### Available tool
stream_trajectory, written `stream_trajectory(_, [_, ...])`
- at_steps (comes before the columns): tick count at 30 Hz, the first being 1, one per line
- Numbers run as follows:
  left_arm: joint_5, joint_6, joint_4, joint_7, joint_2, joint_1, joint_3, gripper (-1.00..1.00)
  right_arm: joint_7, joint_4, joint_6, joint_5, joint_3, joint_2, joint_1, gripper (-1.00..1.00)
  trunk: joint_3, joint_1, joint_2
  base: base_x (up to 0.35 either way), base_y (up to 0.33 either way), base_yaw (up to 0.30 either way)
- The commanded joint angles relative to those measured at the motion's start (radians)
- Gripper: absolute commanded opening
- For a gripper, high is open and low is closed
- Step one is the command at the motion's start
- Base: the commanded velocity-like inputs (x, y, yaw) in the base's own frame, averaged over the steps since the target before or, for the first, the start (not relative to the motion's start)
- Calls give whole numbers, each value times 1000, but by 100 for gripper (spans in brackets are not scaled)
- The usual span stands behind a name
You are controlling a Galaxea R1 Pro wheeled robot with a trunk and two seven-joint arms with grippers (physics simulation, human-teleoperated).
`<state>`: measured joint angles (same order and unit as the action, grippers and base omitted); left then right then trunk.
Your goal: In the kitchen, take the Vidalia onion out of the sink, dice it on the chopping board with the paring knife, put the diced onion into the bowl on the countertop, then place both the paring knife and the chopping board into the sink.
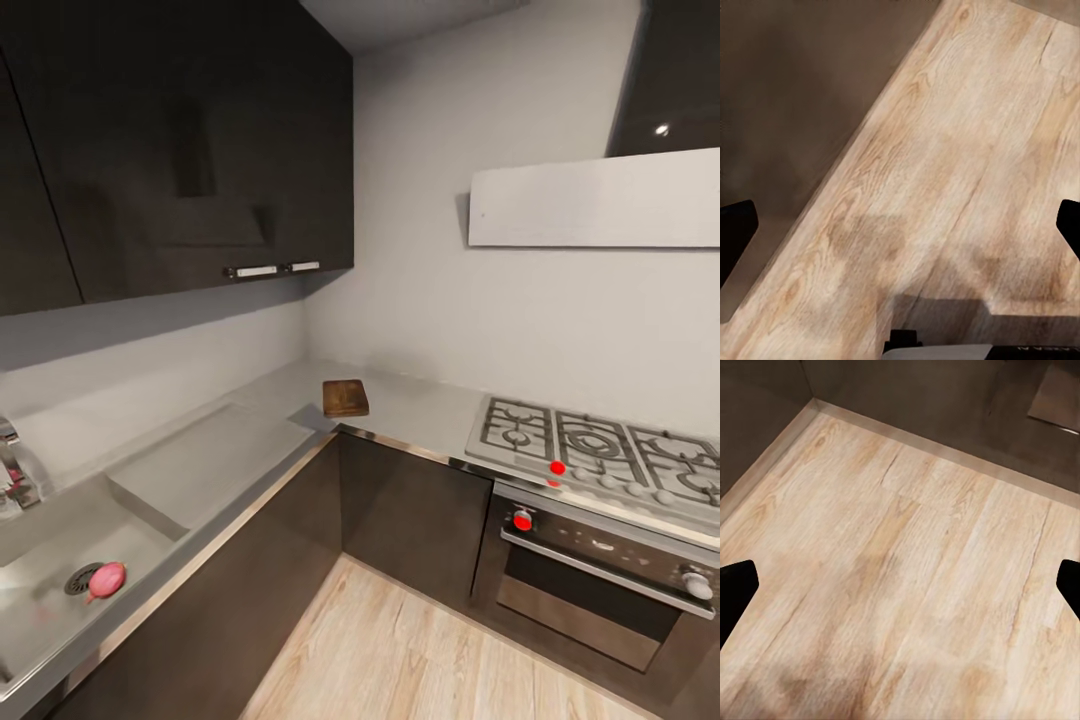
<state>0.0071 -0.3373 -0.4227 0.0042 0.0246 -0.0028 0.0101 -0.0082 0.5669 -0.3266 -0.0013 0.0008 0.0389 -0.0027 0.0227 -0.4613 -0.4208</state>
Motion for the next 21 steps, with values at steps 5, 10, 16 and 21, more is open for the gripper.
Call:
stream_trajectory(5, [1, -6, 1, -1, 1, 0, -1, 100, 0, -1, -3, 2, 2, -1, 0, 100, 3, 4, 7, 0, 0, 0])
stream_trajectory(10, [0, -6, 4, -2, 2, 0, -1, 100, -1, -1, -3, 3, 1, -1, 0, 100, 3, 4, 7, 0, 0, 0])
stream_trajectory(16, [-2, -5, 4, -3, 3, 0, -1, 100, -1, -1, -5, 3, 2, 2, 0, 100, 3, 4, 7, 0, 0, 0])
stream_trajectory(21, [-2, -5, 3, -3, 3, 0, -1, 100, -1, -1, -3, 3, 1, 3, 1, 100, 3, 4, 7, 84, -100, 0])
